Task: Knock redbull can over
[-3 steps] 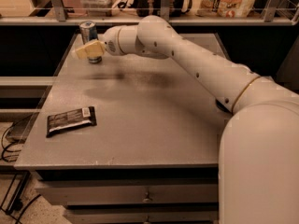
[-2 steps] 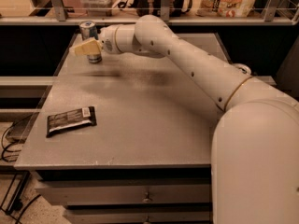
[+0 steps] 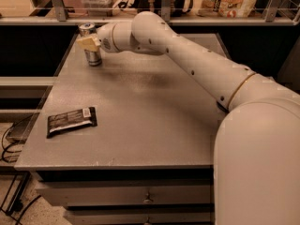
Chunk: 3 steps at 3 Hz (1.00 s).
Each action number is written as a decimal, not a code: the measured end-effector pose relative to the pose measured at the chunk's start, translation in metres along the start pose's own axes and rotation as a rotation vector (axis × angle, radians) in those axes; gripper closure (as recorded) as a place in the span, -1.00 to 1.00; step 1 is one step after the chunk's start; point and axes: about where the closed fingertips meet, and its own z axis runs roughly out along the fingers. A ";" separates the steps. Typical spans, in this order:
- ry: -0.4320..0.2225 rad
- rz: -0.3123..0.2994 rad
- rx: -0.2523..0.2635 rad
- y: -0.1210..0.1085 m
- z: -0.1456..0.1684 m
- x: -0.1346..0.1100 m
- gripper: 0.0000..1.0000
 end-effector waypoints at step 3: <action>0.253 -0.134 0.101 -0.001 -0.071 -0.008 1.00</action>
Offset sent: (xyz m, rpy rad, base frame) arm -0.0369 -0.0779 0.0329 -0.3159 -0.0314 -0.1244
